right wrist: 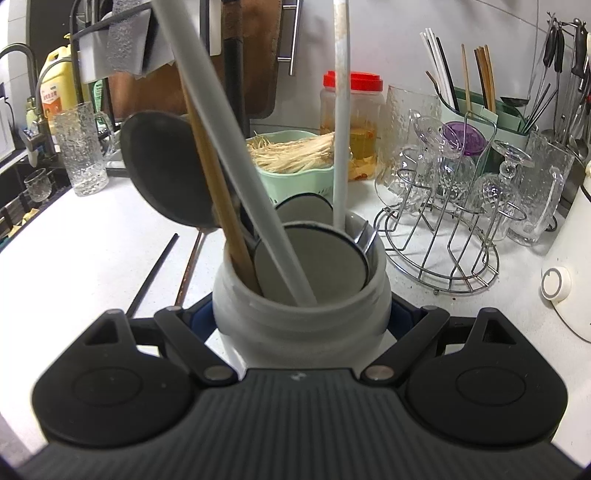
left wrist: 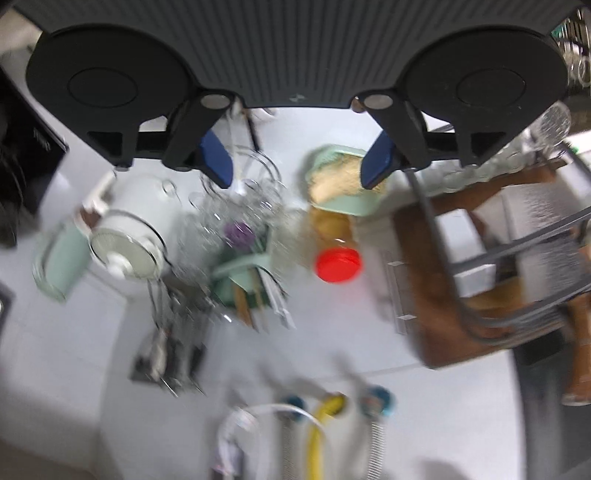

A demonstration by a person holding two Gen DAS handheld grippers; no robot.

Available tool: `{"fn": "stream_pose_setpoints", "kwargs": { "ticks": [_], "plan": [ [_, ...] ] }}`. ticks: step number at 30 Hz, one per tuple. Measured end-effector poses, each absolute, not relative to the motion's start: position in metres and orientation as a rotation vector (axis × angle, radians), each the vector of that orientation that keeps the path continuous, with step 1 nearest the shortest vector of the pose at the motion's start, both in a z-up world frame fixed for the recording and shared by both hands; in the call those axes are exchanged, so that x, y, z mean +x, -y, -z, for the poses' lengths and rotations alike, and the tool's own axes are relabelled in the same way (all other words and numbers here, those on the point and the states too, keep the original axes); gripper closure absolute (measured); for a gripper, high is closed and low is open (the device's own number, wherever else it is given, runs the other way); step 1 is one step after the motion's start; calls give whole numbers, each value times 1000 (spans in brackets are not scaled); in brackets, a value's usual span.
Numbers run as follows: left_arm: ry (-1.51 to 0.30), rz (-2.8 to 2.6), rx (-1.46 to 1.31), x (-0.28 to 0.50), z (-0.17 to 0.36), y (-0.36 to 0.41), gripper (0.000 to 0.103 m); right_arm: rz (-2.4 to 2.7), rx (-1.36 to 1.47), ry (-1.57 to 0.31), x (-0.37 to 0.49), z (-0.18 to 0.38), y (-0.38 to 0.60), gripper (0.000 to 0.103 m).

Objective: Organize utensils
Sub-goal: 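Move the left gripper toward the long black chopstick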

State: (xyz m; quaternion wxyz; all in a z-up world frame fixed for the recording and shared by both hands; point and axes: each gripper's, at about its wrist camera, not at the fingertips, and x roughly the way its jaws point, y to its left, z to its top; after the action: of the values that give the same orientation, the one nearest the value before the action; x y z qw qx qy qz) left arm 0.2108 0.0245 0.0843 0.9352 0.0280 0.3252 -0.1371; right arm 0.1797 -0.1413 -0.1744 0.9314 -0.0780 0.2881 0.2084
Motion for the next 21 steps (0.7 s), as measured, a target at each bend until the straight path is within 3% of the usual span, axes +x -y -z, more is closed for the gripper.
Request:
{"fn": "stream_pose_setpoints", "kwargs": {
  "ticks": [6,19,21],
  "plan": [
    [-676,180,51,197,-77,-53,7,-421,-163,-619,183,172,140,12],
    [-899,75,-161,185,24,-101,6,-400,-124,-647,185,171,141,13],
    [-910,66,-212,178,40,-109,6,-393,-110,-650,185,170,141,8]
  ]
}}
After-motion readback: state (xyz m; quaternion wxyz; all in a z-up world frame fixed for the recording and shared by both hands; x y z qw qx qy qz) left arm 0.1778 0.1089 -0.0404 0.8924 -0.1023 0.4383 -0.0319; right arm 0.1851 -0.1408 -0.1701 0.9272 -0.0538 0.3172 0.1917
